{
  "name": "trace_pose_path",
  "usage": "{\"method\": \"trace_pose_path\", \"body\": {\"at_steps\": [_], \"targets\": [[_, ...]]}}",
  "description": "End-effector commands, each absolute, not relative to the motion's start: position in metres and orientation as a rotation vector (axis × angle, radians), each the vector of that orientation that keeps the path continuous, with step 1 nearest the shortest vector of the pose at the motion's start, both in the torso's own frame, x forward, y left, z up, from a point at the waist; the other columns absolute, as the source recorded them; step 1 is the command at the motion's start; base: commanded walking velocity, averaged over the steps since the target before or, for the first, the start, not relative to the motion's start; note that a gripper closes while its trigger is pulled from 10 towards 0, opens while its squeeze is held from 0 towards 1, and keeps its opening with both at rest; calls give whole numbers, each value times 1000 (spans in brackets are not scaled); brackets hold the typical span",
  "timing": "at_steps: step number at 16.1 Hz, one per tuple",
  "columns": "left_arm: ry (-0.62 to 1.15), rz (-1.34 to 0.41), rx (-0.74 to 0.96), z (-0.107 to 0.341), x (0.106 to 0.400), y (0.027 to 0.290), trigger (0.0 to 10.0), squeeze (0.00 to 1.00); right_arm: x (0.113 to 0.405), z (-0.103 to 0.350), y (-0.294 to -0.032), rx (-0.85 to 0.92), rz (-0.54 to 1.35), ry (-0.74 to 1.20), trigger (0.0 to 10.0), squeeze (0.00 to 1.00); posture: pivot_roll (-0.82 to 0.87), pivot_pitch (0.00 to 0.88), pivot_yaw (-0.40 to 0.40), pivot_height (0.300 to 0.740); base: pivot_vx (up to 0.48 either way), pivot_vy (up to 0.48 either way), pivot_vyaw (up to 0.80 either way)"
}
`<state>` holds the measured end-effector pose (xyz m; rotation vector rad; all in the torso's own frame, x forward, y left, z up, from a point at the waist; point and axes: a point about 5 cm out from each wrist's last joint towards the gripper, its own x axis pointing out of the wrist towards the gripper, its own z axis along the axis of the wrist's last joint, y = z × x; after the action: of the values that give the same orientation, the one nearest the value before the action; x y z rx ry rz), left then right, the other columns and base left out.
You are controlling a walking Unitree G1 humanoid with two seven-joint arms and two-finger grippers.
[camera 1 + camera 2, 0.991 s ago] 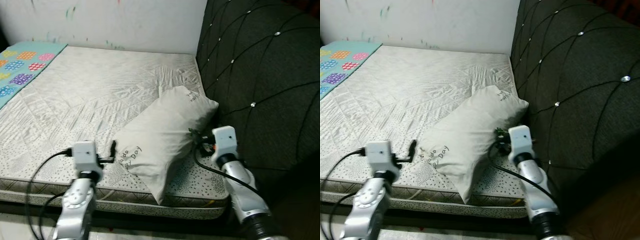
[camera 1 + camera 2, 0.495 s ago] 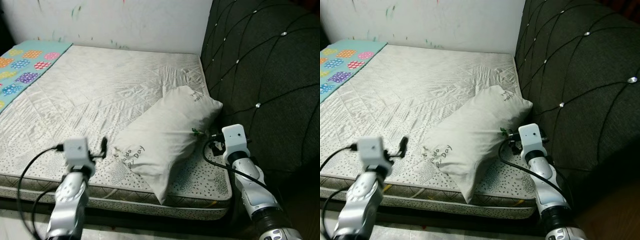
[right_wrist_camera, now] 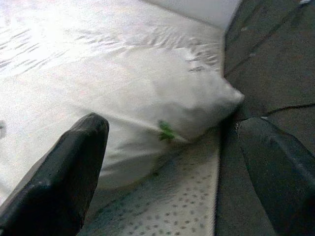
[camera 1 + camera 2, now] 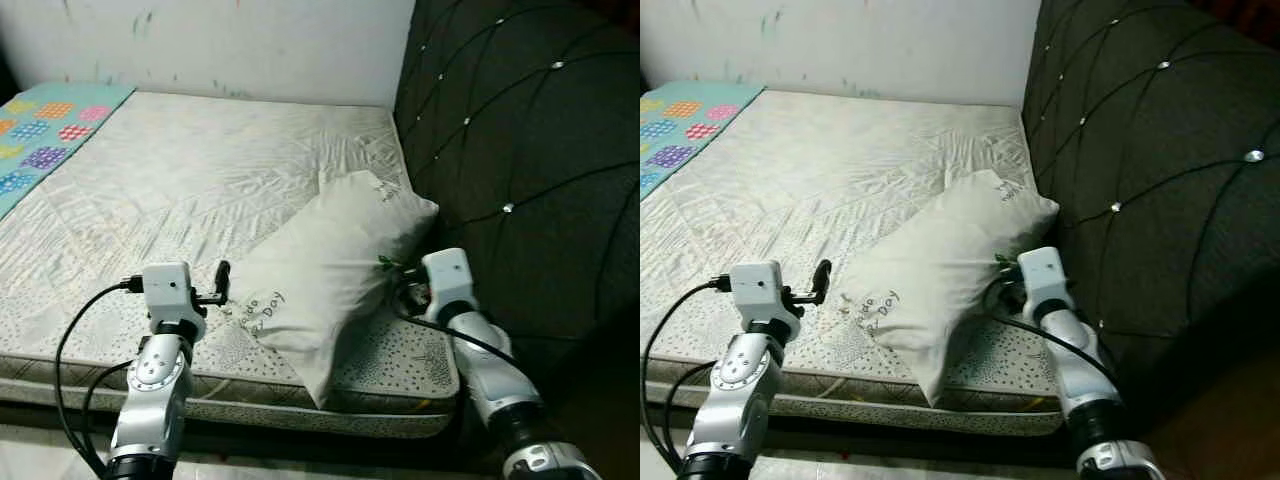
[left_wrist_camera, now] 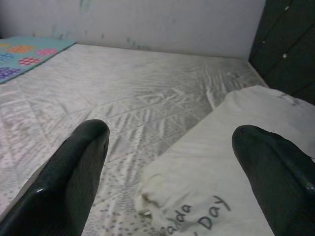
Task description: Clean up the room
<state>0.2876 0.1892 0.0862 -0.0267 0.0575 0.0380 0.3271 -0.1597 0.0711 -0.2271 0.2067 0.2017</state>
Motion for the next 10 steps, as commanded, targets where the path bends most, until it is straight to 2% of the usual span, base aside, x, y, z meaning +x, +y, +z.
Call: {"method": "trace_pose_path", "body": {"at_steps": [1, 4, 5, 7, 10], "targets": [[57, 20, -9, 87, 289, 189, 10000, 0, 326, 67, -156, -240, 225, 247, 10000, 0, -69, 0, -49, 740, 0, 0, 0], [48, -24, -28, 87, 288, 181, 10000, 0, 315, 50, -153, -194, 198, 333, 10000, 0, -67, 0, -33, 740, 0, 0, 0], [59, -31, -35, 83, 285, 178, 10000, 0, 314, 50, -150, -117, 187, 325, 10000, 0, -74, 0, -28, 740, 0, 0, 0], [79, -33, -41, 76, 280, 174, 10000, 0, 312, 51, -151, -83, 160, 308, 10000, 0, -76, 0, -25, 740, 0, 0, 0], [101, -34, -42, 69, 271, 169, 10000, 0, 305, 45, -154, -92, 136, 315, 10000, 0, -63, 0, -28, 740, 0, 0, 0]]}}
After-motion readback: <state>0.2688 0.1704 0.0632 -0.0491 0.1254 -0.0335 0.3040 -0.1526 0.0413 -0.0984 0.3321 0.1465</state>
